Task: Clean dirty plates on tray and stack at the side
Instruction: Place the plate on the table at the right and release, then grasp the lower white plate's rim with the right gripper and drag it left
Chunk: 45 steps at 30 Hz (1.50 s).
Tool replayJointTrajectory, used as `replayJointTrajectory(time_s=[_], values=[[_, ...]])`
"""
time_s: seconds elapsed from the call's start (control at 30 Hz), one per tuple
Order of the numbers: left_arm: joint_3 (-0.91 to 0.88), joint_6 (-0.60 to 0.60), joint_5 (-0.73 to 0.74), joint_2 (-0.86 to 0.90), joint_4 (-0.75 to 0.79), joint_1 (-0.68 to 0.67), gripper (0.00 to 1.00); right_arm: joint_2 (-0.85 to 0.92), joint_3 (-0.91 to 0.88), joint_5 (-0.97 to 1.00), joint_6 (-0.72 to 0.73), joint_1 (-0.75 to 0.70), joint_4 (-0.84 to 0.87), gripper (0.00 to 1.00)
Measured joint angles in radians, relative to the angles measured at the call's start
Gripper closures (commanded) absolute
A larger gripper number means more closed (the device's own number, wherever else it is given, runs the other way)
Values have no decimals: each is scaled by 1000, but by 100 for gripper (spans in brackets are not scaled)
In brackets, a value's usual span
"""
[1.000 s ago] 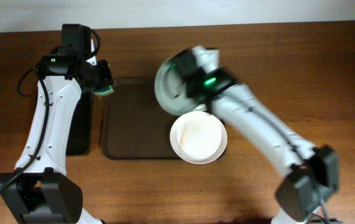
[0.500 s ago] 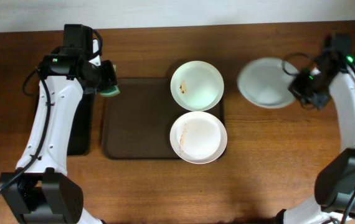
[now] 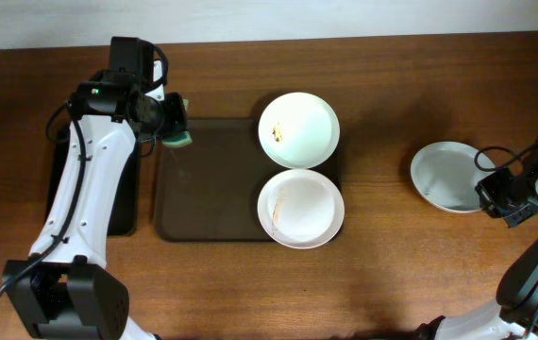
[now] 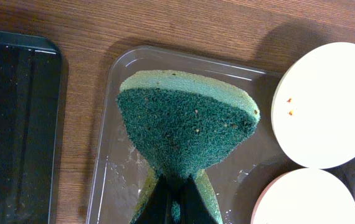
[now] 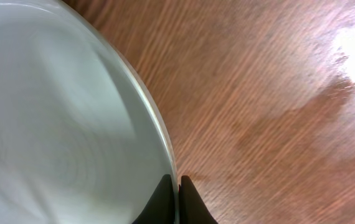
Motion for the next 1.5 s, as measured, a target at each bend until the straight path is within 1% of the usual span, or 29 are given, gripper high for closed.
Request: replayJointTrajectory(time_s=[0.03, 0.07, 0.13, 0.2, 0.23, 0.33, 0.47, 0.53, 0.63, 0.7, 0.73, 0.93, 1.1, 1.17, 1.2, 1.27, 1.33, 1.5], values=[[0, 0, 0, 0, 0, 0, 99, 0, 0, 4, 0, 0, 0, 76], [0, 0, 0, 0, 0, 0, 99, 0, 0, 7, -1, 0, 0, 62], [0, 0, 0, 0, 0, 0, 99, 0, 0, 16, -2, 3, -1, 46], [0, 0, 0, 0, 0, 0, 99, 0, -1, 18, -10, 10, -4, 39], [0, 0, 0, 0, 0, 0, 99, 0, -1, 14, -13, 15, -5, 39], [0, 0, 0, 0, 0, 0, 99, 0, 0, -21, -60, 39, -27, 37], [0, 0, 0, 0, 0, 0, 99, 0, 27, -45, -111, 92, -72, 38], [0, 0, 0, 0, 0, 0, 99, 0, 47, -59, -152, 146, -39, 42], [0, 0, 0, 0, 0, 0, 99, 0, 50, -44, -176, 209, 16, 45], [0, 0, 0, 0, 0, 0, 99, 0, 51, -17, -183, 262, 63, 52], [0, 0, 0, 0, 0, 0, 99, 2, 51, -7, -185, 294, 79, 53], [0, 0, 0, 0, 0, 0, 99, 17, 57, -47, -217, 449, 97, 52], [0, 0, 0, 0, 0, 0, 99, 15, 152, -98, -229, 605, 4, 52], [0, 0, 0, 0, 0, 0, 99, 10, 180, -120, -224, 650, -12, 55], [0, 0, 0, 0, 0, 0, 100, 5, 188, -130, -217, 675, -27, 64], [0, 0, 0, 0, 0, 0, 99, 1, 191, -145, -185, 725, -70, 69], [0, 0, 0, 0, 0, 0, 99, 1, 184, -148, -128, 767, -113, 69], [0, 0, 0, 0, 0, 0, 99, 1, 121, -143, -7, 872, -153, 69]])
